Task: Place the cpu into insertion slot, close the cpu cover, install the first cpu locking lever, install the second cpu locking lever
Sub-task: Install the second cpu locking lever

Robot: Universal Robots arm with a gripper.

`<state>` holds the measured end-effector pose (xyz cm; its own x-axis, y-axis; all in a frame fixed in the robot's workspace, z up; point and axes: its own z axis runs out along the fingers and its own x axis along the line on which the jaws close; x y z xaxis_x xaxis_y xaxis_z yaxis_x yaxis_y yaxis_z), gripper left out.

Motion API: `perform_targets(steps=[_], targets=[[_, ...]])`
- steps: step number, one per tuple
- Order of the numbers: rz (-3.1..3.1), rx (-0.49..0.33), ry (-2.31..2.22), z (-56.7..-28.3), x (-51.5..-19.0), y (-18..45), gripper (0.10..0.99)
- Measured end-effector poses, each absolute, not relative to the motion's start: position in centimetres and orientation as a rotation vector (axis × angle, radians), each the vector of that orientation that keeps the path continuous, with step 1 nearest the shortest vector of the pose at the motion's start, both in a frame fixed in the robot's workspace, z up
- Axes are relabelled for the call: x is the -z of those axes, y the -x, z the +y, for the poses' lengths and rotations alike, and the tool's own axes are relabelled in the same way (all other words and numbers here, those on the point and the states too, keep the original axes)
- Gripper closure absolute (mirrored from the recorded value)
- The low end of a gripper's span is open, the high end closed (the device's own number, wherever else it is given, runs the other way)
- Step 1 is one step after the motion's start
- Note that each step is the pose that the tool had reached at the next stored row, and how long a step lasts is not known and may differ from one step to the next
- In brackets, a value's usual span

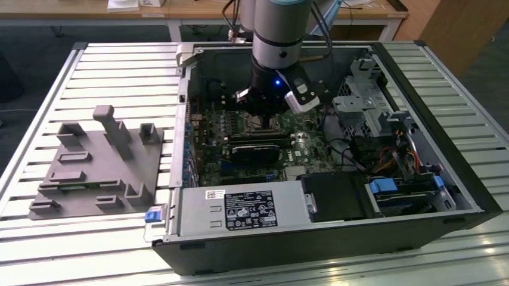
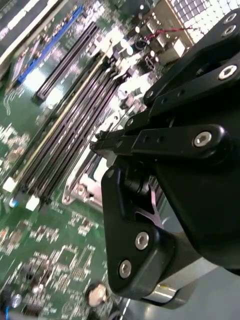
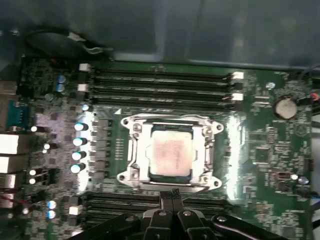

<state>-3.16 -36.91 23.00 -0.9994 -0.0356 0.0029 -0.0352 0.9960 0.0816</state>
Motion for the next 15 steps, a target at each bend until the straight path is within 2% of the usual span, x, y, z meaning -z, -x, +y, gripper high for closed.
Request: perform_targets(steps=[15], targets=[[-3.134, 0.132, -0.053, -37.71, -22.92, 3.48, 0.98]])
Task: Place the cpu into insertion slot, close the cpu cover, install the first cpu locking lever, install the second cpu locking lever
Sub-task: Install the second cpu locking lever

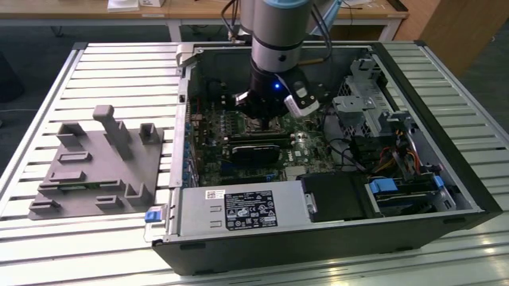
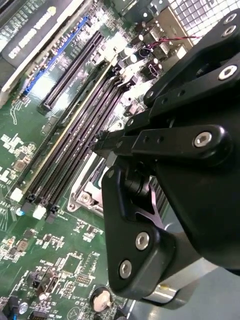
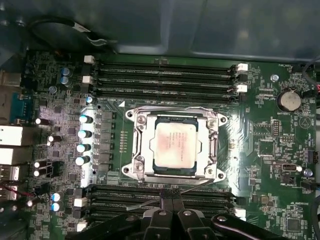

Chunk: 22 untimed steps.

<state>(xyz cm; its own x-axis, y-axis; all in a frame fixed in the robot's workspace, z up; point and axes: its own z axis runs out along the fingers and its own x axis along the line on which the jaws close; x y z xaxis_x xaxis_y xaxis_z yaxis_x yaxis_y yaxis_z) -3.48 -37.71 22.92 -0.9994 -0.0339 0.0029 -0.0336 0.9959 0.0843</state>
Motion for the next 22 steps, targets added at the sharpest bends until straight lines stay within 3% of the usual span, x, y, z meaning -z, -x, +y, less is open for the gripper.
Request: perform_targets(steps=[11, 22], targets=[[-3.131, 0.197, -0.051, -38.1, -22.9, 4.9, 0.98], [-3.131, 0.213, -0.05, -38.9, -22.2, 5.8, 0.98]])
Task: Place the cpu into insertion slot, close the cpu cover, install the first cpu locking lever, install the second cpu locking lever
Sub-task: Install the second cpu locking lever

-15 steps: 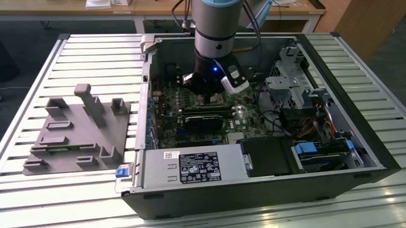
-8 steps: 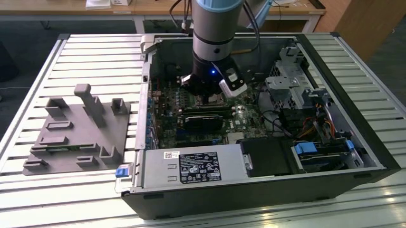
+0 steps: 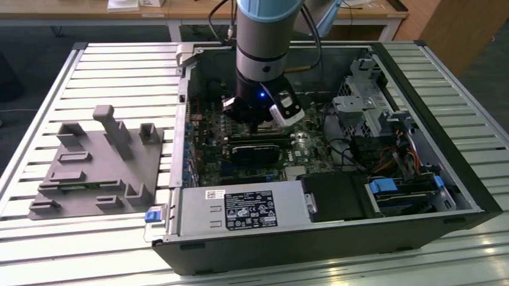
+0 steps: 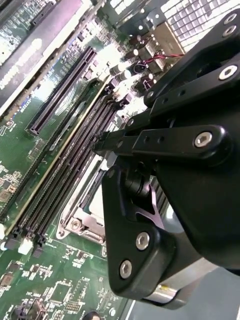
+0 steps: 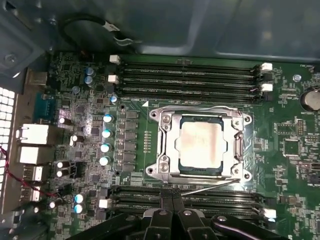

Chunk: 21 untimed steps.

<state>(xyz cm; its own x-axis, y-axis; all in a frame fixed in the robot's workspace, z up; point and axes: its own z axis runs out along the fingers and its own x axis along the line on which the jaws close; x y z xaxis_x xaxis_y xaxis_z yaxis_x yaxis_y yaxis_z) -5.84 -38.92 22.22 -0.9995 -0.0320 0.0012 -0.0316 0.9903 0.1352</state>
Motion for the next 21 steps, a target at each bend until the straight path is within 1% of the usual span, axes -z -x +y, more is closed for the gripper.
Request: perform_targets(steps=[8, 12, 21], targets=[[-3.129, 0.243, -0.05, -38.9, -21.1, 5.9, 0.98], [-3.126, 0.284, -0.05, -39.3, -21.0, 6.2, 0.98], [-3.12, 0.344, -0.05, -40.0, -20.7, 6.9, 0.98]])
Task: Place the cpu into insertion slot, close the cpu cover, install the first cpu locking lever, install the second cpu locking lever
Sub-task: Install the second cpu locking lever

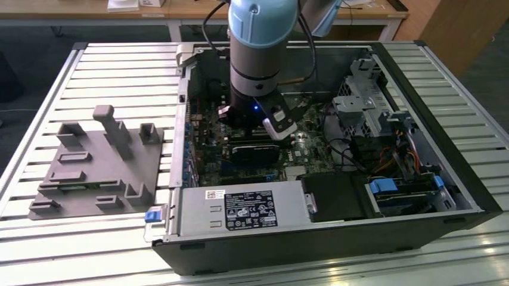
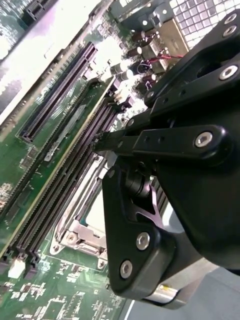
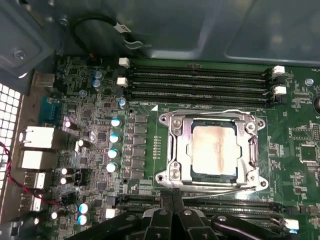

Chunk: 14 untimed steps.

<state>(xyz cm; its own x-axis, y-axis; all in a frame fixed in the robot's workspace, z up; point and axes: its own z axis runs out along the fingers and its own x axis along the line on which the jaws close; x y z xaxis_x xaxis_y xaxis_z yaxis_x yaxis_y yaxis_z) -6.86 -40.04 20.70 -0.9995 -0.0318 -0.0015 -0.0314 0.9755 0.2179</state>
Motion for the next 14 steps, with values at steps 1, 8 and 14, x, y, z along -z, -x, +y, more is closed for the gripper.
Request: perform_targets(steps=[1, 8, 14], targets=[[-3.12, 0.352, -0.05, -40.04, -20.58, 6.86, 0.98], [-3.117, 0.375, -0.05, -40.04, -19.96, 6.88, 0.98], [-3.115, 0.392, -0.05, -40.04, -19.72, 6.95, 0.98]])
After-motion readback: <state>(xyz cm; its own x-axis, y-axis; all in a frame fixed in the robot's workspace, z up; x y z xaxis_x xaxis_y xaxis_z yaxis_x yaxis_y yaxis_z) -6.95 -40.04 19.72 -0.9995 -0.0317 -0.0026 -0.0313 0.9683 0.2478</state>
